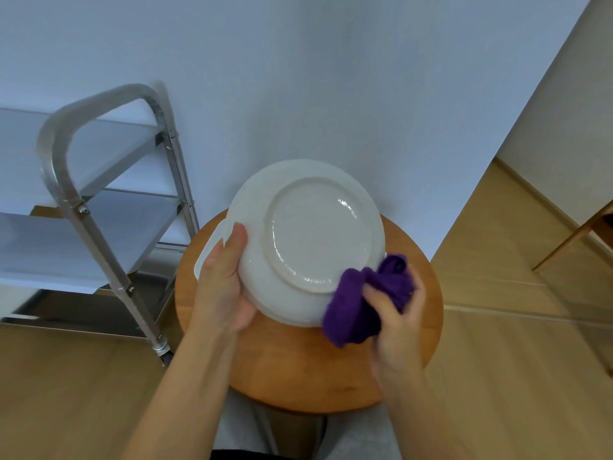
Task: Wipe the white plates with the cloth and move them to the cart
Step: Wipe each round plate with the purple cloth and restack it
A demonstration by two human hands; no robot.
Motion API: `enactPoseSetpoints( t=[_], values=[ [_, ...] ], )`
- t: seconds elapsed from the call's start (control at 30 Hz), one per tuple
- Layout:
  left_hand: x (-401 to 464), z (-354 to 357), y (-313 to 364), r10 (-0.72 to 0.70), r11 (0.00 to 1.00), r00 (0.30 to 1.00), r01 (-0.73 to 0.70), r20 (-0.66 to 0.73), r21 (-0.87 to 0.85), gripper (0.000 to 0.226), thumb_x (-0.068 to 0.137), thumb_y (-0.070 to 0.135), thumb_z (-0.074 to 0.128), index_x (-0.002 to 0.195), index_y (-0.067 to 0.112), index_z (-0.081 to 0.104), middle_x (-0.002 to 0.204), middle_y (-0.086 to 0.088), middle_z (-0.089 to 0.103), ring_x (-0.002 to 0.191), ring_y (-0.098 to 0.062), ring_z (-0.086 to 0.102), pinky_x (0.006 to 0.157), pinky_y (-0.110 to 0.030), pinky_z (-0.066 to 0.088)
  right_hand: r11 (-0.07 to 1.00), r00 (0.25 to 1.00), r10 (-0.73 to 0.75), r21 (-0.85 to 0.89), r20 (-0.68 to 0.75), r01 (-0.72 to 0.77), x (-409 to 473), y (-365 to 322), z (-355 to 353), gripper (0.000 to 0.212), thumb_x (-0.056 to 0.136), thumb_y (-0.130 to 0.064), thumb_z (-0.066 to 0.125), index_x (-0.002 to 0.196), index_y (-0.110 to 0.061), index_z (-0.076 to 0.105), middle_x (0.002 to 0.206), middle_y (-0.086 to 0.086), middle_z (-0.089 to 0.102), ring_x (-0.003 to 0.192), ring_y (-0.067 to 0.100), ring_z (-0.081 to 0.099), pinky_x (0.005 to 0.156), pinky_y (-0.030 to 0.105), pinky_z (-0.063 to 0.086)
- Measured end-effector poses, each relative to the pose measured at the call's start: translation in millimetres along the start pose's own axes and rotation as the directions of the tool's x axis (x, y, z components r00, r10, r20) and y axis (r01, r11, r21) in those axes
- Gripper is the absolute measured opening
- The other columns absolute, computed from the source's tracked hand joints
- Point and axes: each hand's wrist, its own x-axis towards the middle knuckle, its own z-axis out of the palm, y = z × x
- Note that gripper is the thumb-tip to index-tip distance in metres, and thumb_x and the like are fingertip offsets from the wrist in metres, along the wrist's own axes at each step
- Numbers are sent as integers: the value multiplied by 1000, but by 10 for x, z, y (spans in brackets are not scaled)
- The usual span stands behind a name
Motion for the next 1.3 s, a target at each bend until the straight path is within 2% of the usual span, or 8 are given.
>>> enactPoseSetpoints(
  t=[0.2, 0.37, 0.63, 0.8, 0.97, 1.07, 1.2, 1.3],
  values=[
    [-323, 194, -141, 20, 972, 998, -31, 52, 234, 26, 68, 37, 65, 88, 26, 76, 96, -3, 74, 89, -20, 71, 68, -32, 58, 632, 838, -503, -570, 214, 525, 266, -395, 243, 72, 74, -32, 55, 141, -20, 32, 128, -15, 46, 117, 13, 50, 101, 38, 43],
    [-347, 370, -223, 119, 956, 989, -91, -84, 280, 17, 76, 35, 62, 92, 31, 64, 87, 9, 74, 84, -14, 71, 67, -31, 59, 561, 833, -380, -615, 403, 554, 93, -192, 504, 53, 80, -28, 49, 132, -24, 40, 148, 9, 32, 135, 26, 32, 107, 49, 33],
    [-280, 193, -135, 70, 989, 977, -41, -203, 144, 24, 82, 28, 64, 105, 23, 64, 95, 0, 74, 84, -19, 72, 61, -31, 58, 450, 656, -172, -534, 735, 716, -171, 22, 67, 29, 78, -30, 46, 106, -35, 47, 135, -10, 42, 124, 12, 42, 101, 39, 41],
    [-253, 57, -110, 51, 990, 990, -33, -130, 134, 43, 73, 30, 65, 114, 18, 62, 108, -5, 71, 95, -23, 69, 68, -34, 59, 532, 803, -143, -639, 579, 555, -51, 2, -184, 30, 72, -31, 44, 99, -44, 46, 119, -31, 43, 110, -1, 46, 89, 19, 41],
    [-284, 48, -131, 110, 973, 987, -83, -117, 213, 47, 70, 37, 66, 114, 21, 62, 107, -1, 71, 97, -22, 68, 70, -34, 58, 618, 933, -200, -701, 298, 356, 178, -136, 35, 21, 80, -14, 45, 98, -26, 48, 109, -1, 53, 97, 9, 52, 73, 8, 40],
    [-353, 97, -150, 296, 792, 955, -224, -36, 568, 36, 63, 57, 62, 89, 33, 62, 85, 11, 71, 85, -11, 68, 64, -22, 55, 891, 1000, -8, -454, -14, 1, 306, -367, 178, 23, 87, -8, 43, 95, -26, 54, 92, -4, 62, 78, 11, 60, 52, 18, 46],
    [-465, 260, -306, 361, 390, 887, -425, 288, 817, 27, 76, 61, 57, 71, 35, 48, 60, 14, 51, 65, 5, 60, 43, -2, 38, 977, 979, 195, -98, 54, -189, 276, -604, 233, 7, 81, -27, 59, 86, -21, 61, 79, -5, 70, 73, 15, 67, 58, 28, 53],
    [-419, 339, -388, 350, -27, 714, -640, 607, 768, 19, 83, 47, 57, 74, 31, 56, 57, 14, 51, 45, -3, 55, 40, -4, 42, 966, 971, 209, -179, 117, -187, 263, -684, 219, 60, 59, -53, 76, 107, -22, 59, 96, -1, 72, 86, 17, 70, 68, 36, 58]
  ],
)
